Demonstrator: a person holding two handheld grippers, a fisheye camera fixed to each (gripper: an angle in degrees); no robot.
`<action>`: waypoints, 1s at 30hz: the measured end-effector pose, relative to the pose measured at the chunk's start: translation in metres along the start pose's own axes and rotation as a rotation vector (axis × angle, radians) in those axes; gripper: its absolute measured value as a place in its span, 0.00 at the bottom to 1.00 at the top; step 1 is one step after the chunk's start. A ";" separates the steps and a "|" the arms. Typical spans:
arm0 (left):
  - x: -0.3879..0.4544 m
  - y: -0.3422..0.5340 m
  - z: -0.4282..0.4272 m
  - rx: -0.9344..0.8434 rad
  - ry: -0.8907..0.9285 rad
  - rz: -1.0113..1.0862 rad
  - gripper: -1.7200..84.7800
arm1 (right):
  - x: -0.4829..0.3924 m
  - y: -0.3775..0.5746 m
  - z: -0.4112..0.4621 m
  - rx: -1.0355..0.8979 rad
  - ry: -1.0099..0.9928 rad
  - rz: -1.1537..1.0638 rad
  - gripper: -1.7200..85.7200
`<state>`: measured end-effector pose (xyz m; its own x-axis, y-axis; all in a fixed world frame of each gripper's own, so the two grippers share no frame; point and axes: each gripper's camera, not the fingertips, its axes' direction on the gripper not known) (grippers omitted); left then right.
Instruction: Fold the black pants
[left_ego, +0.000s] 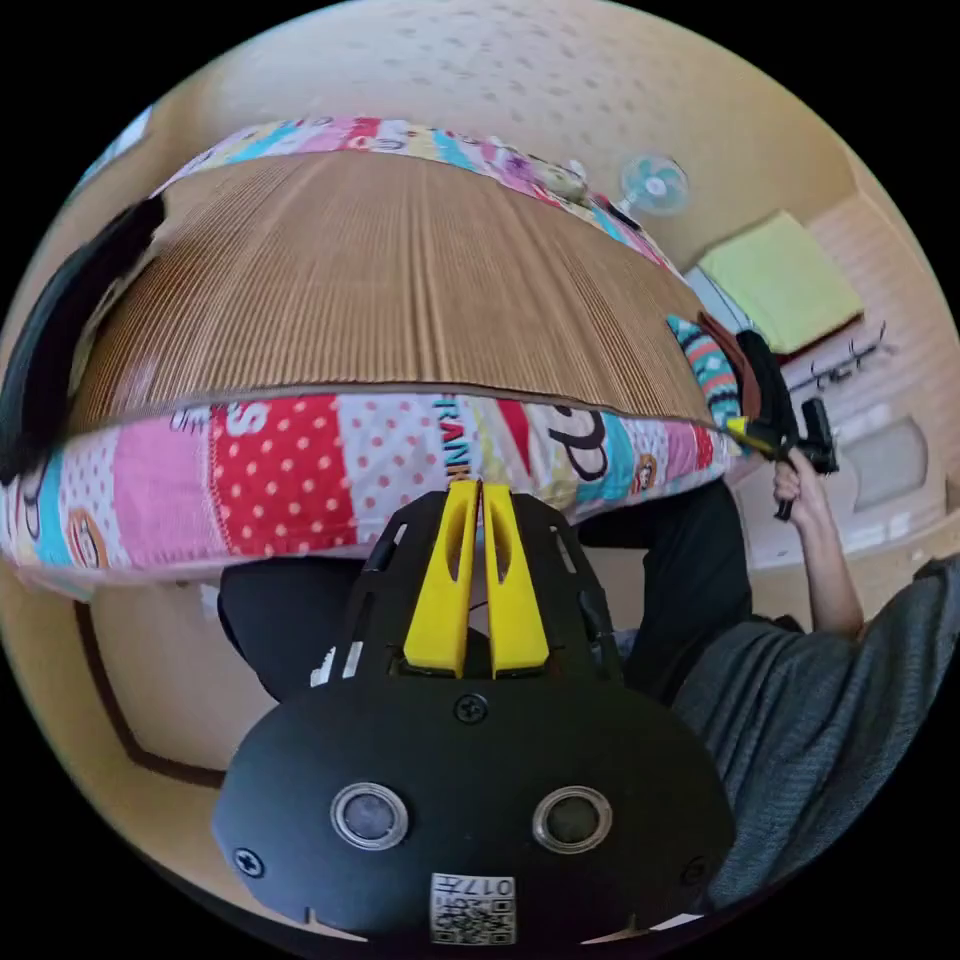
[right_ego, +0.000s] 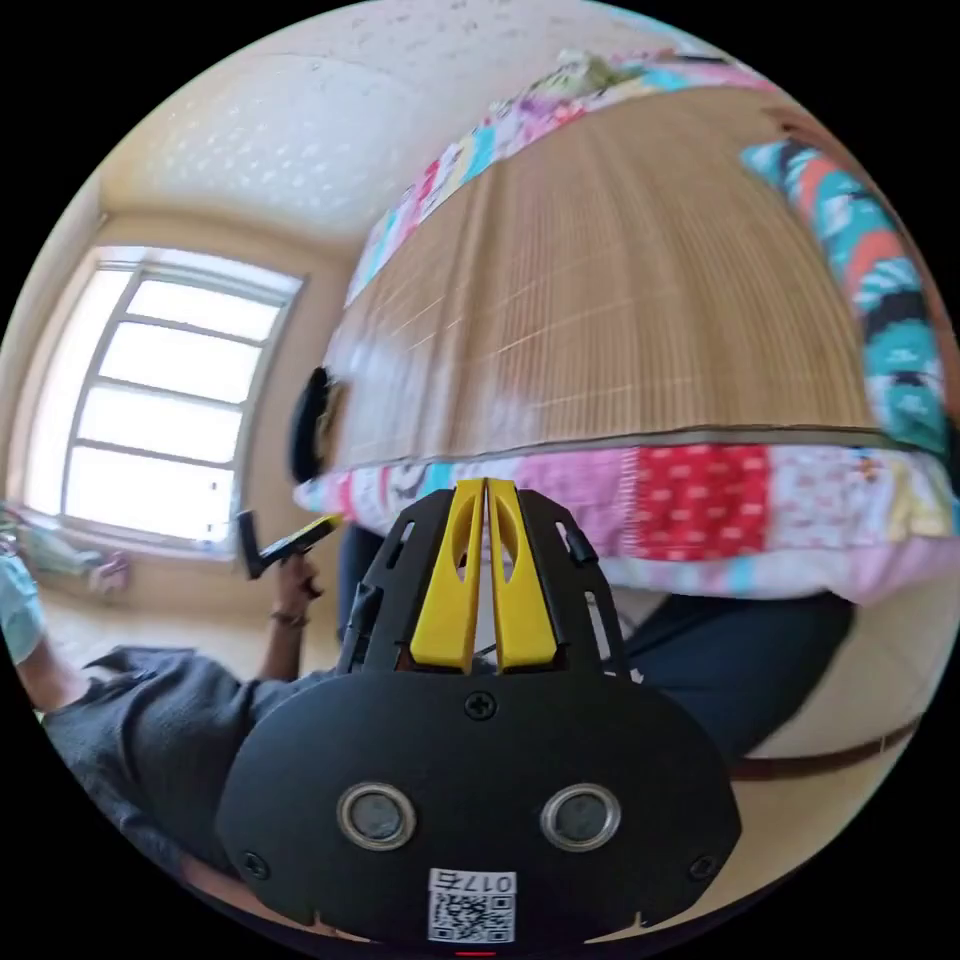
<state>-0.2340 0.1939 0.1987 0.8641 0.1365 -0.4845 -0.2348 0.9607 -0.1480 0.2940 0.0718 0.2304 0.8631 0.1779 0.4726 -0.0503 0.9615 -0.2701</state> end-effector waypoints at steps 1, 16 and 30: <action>0.029 -0.011 0.001 0.002 -0.041 0.088 0.01 | -0.004 0.011 -0.025 0.104 0.122 0.047 0.04; 0.103 -0.056 -0.008 0.063 0.235 0.248 0.01 | -0.048 0.018 -0.089 0.169 0.899 0.174 0.14; -0.112 -0.045 -0.009 0.449 1.707 -0.450 0.01 | -0.263 0.059 -0.179 0.688 1.400 0.066 0.06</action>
<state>-0.3244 0.1332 0.2524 -0.5982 -0.2143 -0.7722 0.2344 0.8747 -0.4243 0.1543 0.0446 -0.0604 0.5939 0.2689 -0.7583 0.0206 0.9371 0.3485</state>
